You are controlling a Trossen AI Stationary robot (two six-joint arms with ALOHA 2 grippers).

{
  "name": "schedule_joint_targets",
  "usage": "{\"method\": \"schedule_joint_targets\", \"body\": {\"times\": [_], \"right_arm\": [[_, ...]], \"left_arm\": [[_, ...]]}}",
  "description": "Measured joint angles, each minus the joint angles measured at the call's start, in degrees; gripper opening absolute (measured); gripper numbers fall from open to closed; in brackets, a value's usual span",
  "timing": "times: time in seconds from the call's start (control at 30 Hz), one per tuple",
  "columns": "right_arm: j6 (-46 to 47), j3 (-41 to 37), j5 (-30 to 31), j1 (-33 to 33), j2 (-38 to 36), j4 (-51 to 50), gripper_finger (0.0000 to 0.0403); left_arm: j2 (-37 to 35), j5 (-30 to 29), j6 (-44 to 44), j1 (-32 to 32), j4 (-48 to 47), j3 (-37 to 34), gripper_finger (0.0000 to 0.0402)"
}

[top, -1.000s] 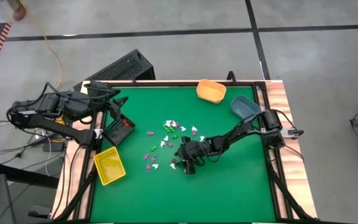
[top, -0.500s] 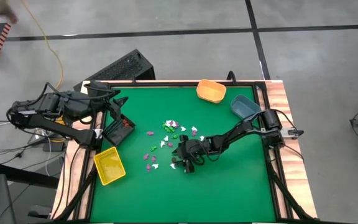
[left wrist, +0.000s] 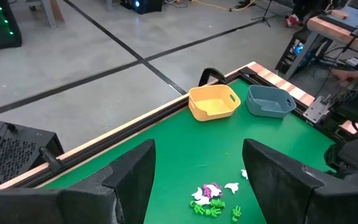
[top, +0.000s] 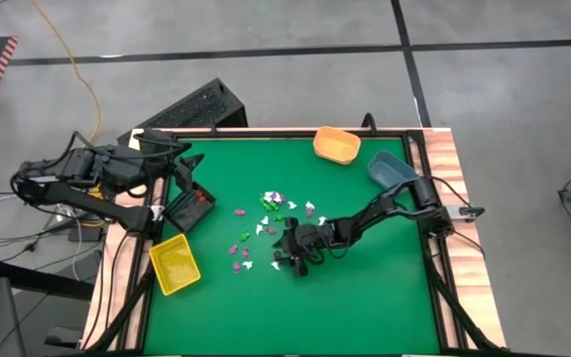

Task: Sort Halloween decoration
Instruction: Put the orange pumpkin toy into the black bin

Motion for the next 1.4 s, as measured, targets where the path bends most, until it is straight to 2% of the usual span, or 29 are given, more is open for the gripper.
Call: {"method": "schedule_joint_targets", "body": {"times": [0.23, 0.53, 0.67, 0.93, 1.03, 1.4], "right_arm": [[7.36, 2.97, 0.93, 0.07, 3.10, -0.07, 0.0234], [7.60, 3.10, 3.17, 0.07, 3.06, -4.77, 0.0231], [7.60, 3.11, 3.46, 0.08, 3.06, -5.72, 0.0201], [7.89, 2.96, 3.64, 0.38, 3.17, -6.06, 0.0095], [7.97, 2.91, 3.56, 0.40, 3.19, -6.21, 0.0067], [13.01, 2.74, 2.94, 0.38, 2.17, -3.43, 0.0052]], "left_arm": [[0.00, 0.03, 0.02, 0.01, -0.49, 0.00, 0.0231], [0.00, 0.24, 0.26, 0.00, -0.74, -0.02, 0.0231], [0.00, -0.09, 0.44, 0.01, -0.95, 0.00, 0.0231], [0.00, -0.07, 0.37, 0.02, -1.01, 0.00, 0.0231], [0.00, -0.09, 0.32, 0.00, -1.01, -0.01, 0.0231], [0.00, -0.09, 0.11, 0.00, -0.98, -0.01, 0.0231]]}}
